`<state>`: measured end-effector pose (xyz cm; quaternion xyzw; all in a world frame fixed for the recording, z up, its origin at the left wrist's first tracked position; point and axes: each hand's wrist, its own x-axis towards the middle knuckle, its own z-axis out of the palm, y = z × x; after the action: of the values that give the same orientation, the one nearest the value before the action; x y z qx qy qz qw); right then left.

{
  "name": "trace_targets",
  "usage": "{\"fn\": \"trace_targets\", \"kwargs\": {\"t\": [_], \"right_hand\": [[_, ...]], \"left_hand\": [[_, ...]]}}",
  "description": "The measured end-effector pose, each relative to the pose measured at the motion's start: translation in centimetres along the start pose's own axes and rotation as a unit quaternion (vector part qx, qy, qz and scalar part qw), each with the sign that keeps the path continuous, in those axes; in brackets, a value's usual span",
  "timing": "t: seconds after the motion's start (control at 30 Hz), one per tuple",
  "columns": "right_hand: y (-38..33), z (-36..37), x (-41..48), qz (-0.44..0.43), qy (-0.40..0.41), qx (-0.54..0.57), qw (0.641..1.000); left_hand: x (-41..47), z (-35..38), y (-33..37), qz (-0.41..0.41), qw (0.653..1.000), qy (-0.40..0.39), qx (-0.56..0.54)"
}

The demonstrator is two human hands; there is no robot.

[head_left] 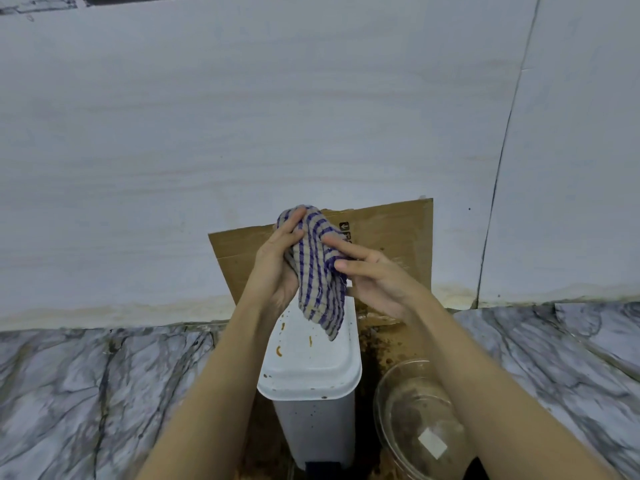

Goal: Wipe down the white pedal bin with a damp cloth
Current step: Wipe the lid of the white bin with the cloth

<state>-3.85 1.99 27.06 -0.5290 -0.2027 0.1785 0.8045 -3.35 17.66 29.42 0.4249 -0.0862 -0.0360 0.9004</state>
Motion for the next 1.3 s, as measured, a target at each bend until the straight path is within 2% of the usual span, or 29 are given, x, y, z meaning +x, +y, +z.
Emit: {"fn": "trace_targets", "kwargs": {"t": [0.13, 0.23, 0.37, 0.47, 0.6, 0.73, 0.8, 0.9, 0.97, 1.03, 1.17, 1.3], "right_hand": [[0.4, 0.9, 0.4, 0.029, -0.009, -0.01, 0.999], [0.9, 0.8, 0.9, -0.006, 0.076, -0.039, 0.996], [0.8, 0.3, 1.3, -0.066, 0.171, -0.02, 0.983], [0.4, 0.2, 1.2, -0.064, 0.149, -0.042, 0.986], [0.7, 0.2, 1.1, -0.025, 0.098, -0.21, 0.973], [0.5, 0.1, 1.1, -0.055, 0.167, -0.17, 0.97], [0.2, -0.1, 1.0, -0.076, 0.21, -0.176, 0.959], [0.3, -0.4, 1.0, -0.08, 0.25, -0.189, 0.946], [0.4, -0.5, 1.1, -0.071, 0.266, -0.189, 0.942], [0.4, -0.6, 1.0, -0.064, 0.272, -0.207, 0.937], [0.2, -0.7, 0.8, -0.058, 0.284, -0.261, 0.921], [0.0, -0.8, 0.7, -0.064, 0.295, -0.251, 0.92]], "left_hand": [[0.3, -0.4, -0.1, 0.018, 1.0, 0.012, 0.017], [0.5, -1.0, 0.0, 0.015, 0.998, 0.033, 0.048], [0.4, -2.3, 0.4, 0.009, 0.984, 0.041, 0.173], [0.4, -2.9, 0.4, 0.008, 0.983, 0.048, 0.176], [0.5, -3.0, 0.4, -0.003, 0.987, 0.051, 0.151], [0.3, -3.3, 0.9, -0.022, 0.983, 0.025, 0.181], [0.3, -3.7, 1.2, -0.026, 0.96, 0.015, 0.277], [0.4, -4.1, 0.7, -0.018, 0.895, 0.014, 0.446], [0.5, -4.4, 0.3, -0.004, 0.868, 0.024, 0.495], [0.5, -4.6, 0.1, 0.006, 0.856, 0.026, 0.516], [0.7, -4.6, 0.1, 0.027, 0.865, 0.041, 0.499], [0.7, -4.4, 0.4, 0.048, 0.884, 0.052, 0.463]]}}
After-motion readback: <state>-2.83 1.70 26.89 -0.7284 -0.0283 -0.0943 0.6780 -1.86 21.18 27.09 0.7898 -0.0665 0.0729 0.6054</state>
